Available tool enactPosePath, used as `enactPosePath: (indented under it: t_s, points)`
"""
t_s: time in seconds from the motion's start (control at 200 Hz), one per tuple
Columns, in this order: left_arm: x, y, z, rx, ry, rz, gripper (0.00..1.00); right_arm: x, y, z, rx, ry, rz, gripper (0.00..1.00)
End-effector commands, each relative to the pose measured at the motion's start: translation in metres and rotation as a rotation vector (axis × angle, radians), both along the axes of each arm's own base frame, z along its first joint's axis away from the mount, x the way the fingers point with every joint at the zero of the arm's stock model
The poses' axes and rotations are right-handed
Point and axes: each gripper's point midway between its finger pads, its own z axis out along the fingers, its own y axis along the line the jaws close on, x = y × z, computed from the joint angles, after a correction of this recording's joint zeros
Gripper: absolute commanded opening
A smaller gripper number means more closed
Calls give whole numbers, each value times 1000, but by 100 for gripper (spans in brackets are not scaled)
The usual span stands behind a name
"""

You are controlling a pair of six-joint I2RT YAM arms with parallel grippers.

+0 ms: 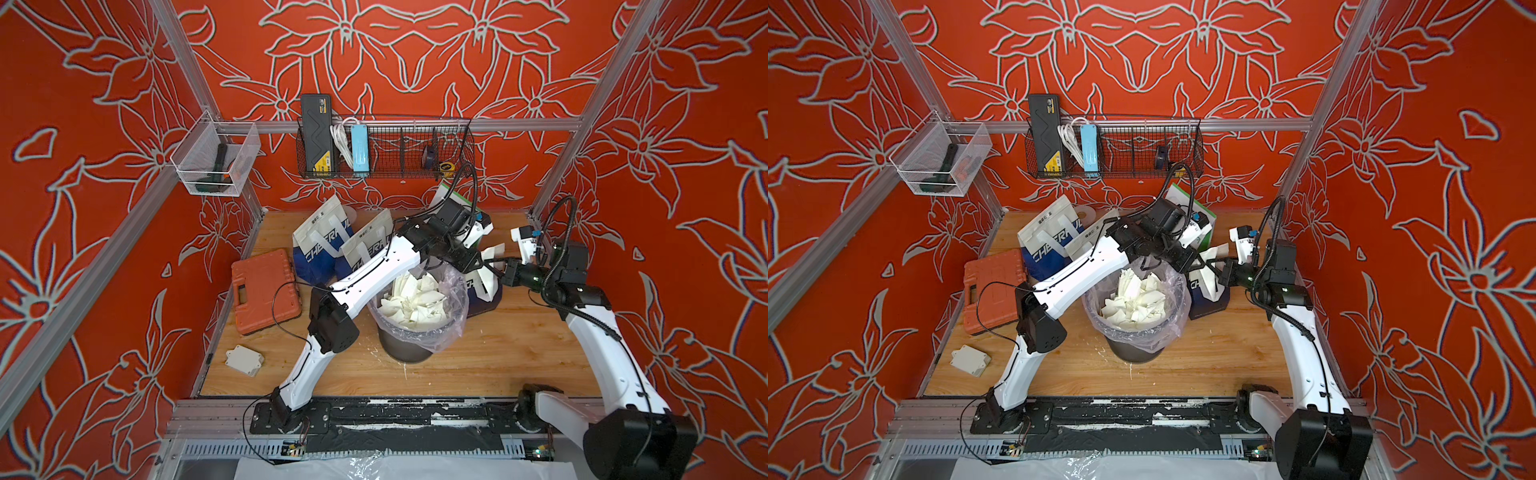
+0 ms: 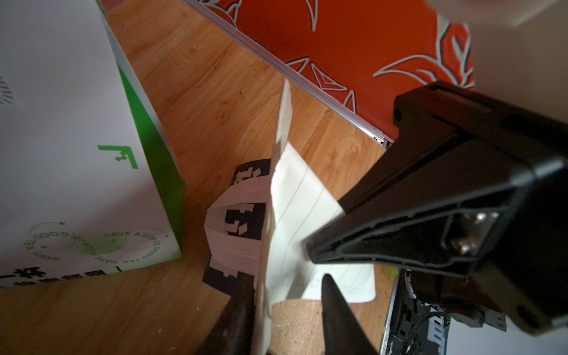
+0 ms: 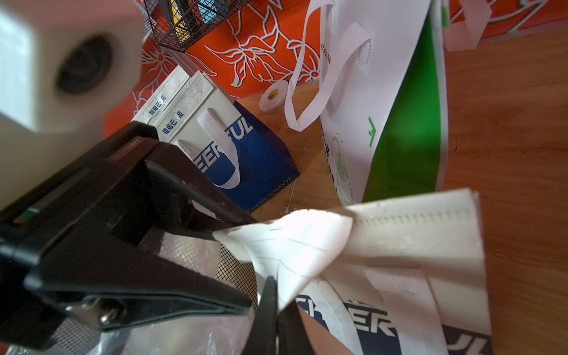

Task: Shred takeout receipts and throw away
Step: Tear off the takeout receipt from the takeout bag.

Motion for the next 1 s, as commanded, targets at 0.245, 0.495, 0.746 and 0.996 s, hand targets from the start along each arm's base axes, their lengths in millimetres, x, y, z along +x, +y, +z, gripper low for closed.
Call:
enactPosePath:
  t_s: [0.245,0.495,0.746,0.996]
  points:
    - [-1,12,0,62,-49,-20,15,-1,-1,15,-9,-32,-4,0]
    - [3,18,-4,83,-51,-6,11,2,-3,11,-15,-24,-14,0]
    - [6,18,-6,89,-58,0,1,5,-6,12,-22,-23,-29,0]
    - [9,22,-9,114,-70,7,0,8,-10,27,-13,-55,-56,0]
